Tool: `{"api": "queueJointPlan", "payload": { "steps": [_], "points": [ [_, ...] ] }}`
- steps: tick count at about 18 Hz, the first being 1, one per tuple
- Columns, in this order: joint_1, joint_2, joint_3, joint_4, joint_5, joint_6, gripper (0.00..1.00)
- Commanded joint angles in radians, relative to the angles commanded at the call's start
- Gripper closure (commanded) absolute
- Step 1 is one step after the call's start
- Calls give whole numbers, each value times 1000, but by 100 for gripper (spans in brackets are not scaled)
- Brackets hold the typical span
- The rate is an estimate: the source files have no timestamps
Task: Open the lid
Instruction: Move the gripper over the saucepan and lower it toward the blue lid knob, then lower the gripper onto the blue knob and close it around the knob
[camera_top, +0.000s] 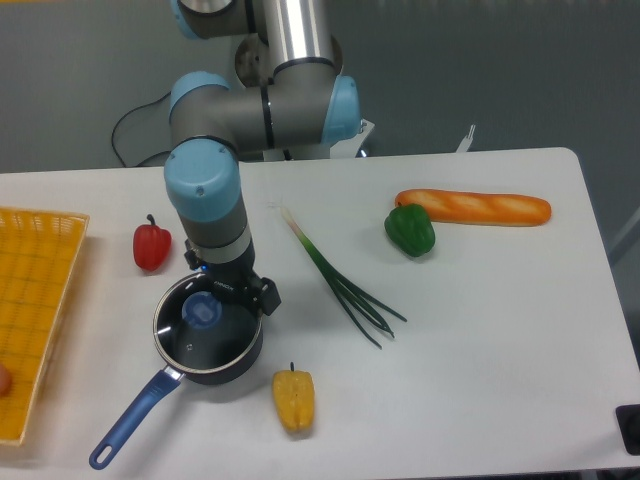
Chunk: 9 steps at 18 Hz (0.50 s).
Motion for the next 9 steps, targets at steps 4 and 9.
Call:
{"api": "queueJointPlan", "payload": {
  "steps": [4,9],
  "points": [
    [0,-3,0,0,-35,-45,0],
    [-18,-15,3,0,-38,-51,0]
  ]
}}
